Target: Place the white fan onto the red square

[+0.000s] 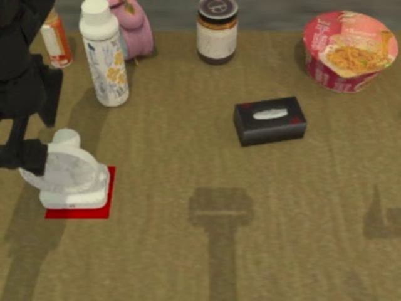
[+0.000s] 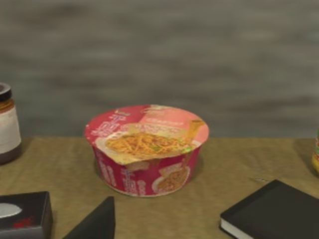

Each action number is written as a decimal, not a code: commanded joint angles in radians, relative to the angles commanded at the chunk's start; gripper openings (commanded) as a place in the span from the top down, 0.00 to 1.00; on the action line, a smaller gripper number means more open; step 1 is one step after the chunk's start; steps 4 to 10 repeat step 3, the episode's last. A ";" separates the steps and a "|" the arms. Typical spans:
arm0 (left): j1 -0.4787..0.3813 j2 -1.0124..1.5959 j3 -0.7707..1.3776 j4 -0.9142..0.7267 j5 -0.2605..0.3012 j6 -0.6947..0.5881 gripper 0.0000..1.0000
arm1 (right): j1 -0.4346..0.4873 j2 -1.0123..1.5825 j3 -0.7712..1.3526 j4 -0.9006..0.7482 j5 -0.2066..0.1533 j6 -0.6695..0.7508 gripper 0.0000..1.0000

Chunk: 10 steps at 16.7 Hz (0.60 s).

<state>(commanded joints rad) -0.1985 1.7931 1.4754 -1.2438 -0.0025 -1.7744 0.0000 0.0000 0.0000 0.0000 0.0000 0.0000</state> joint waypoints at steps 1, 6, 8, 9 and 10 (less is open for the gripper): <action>0.000 0.000 0.000 0.000 0.000 0.000 0.00 | 0.000 0.000 0.000 0.000 0.000 0.000 0.00; 0.000 0.000 0.000 0.000 0.000 0.000 0.00 | 0.000 0.000 0.000 0.000 0.000 0.000 0.00; 0.000 0.000 0.000 0.000 0.000 0.000 0.00 | 0.000 0.000 0.000 0.000 0.000 0.000 0.00; 0.000 0.000 0.000 0.000 0.000 0.000 0.00 | 0.000 0.000 0.000 0.000 0.000 0.000 0.00; 0.000 0.000 0.000 0.000 0.000 0.000 0.00 | 0.000 0.000 0.000 0.000 0.000 0.000 0.00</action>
